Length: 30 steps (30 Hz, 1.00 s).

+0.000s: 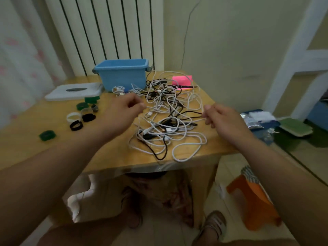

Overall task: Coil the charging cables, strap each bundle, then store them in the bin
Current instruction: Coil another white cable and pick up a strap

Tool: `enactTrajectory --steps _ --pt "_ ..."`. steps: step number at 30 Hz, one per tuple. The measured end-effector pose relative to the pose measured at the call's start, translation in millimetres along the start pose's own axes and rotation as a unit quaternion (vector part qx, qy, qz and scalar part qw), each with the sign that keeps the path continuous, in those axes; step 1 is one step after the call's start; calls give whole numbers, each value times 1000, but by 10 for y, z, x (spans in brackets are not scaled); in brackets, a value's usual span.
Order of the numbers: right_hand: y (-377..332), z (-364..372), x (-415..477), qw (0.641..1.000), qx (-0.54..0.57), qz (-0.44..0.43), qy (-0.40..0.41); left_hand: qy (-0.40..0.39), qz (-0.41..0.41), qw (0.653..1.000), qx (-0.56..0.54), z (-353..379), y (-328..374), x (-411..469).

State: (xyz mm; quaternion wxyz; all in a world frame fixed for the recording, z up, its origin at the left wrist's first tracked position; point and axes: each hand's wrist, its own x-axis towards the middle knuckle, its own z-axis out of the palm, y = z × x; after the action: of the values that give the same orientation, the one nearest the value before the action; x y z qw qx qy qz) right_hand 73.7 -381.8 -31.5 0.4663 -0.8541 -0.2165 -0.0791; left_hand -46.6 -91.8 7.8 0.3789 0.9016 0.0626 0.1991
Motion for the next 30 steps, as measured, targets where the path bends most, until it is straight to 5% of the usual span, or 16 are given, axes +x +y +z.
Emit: enactTrajectory --steps 2,6,10,15,19,24,30 --pt "54 -88 -155 998 14 10 -66 -58 58 996 44 54 202 -210" --pt "62 -80 -346 973 -59 -110 -194 -151 107 958 217 175 219 -265" --pt "109 -32 -310 962 -114 -158 -194 -189 103 927 307 185 110 -139" --pt "74 -42 -284 971 -95 -120 -184 -3 46 997 58 -134 199 113" --pt "-27 22 -153 989 -62 -72 -115 103 -15 987 -125 -460 306 398" --pt "-453 212 116 998 25 -50 -29 115 -52 945 -303 -594 399 517" --pt "-1107 612 297 989 29 -141 33 50 -41 961 -268 -548 415 371"
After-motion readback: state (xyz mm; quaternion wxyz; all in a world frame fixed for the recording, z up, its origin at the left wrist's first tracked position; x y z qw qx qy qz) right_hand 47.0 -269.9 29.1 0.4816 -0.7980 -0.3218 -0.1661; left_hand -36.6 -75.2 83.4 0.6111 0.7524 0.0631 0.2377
